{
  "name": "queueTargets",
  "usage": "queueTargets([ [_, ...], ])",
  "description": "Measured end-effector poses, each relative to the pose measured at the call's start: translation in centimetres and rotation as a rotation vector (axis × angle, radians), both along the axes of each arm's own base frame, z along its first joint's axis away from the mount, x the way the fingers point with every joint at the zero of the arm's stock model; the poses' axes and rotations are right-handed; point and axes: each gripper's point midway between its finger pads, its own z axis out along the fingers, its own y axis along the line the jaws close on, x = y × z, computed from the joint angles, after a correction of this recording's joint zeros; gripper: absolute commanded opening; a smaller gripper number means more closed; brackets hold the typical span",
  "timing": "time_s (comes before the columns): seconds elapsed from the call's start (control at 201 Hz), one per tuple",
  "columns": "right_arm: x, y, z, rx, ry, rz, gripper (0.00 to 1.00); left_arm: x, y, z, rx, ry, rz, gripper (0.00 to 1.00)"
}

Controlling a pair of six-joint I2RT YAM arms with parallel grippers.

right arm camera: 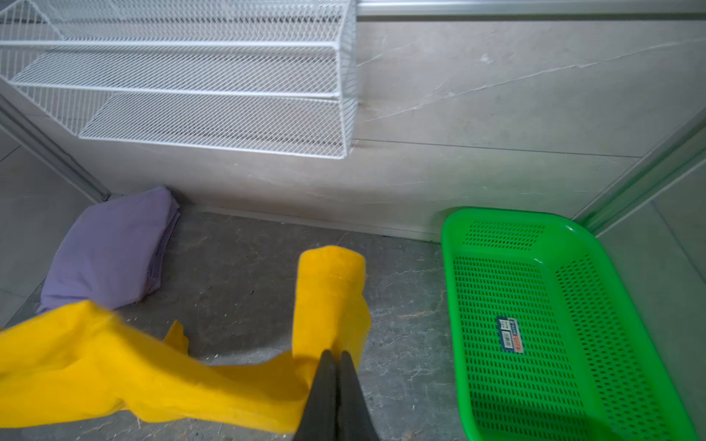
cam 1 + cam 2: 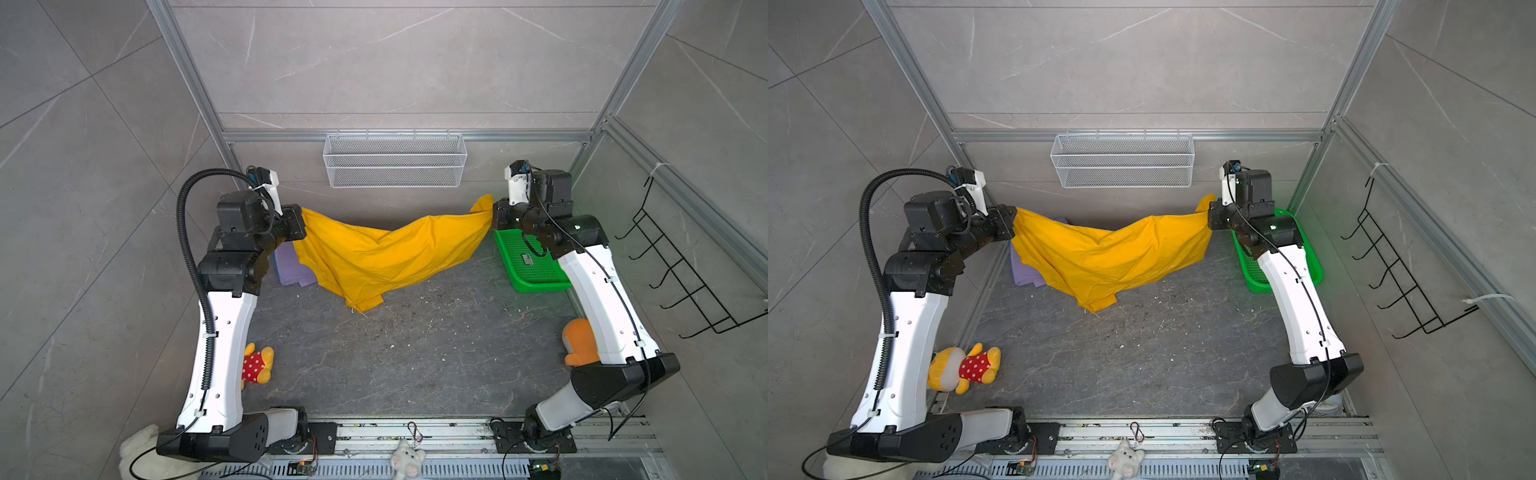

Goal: Fold and stack t-shirts
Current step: Flatten out the T-shirt at the center of the table.

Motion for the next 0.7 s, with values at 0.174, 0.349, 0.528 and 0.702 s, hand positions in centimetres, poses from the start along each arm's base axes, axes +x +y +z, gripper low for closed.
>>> queueTargets([
  [0.174, -0.2, -0.9, -0.7, 0.002, 0.04, -0.018, 0.0, -0.2, -0.2, -0.9, 0.0, 0.066, -0.026, 0.0],
  [0.349, 2.7, -0.9, -0.2, 0.036, 0.048, -0.01, 0.0, 2.8, -1.7, -1.1, -0.05, 0.102, -0.094, 0.0],
  [0.528, 7.3, -0.1, 0.2, 0.073, 0.04, 0.019, 0.0, 8.1, -3.2, -2.2, -0.107, 0.115, -0.151, 0.0],
  [0.702, 6.1, 0.3, 1.7, 0.09, 0.033, 0.05, 0.0, 8.7, -4.0, -0.2, -0.14, 0.045, -0.197, 0.0],
])
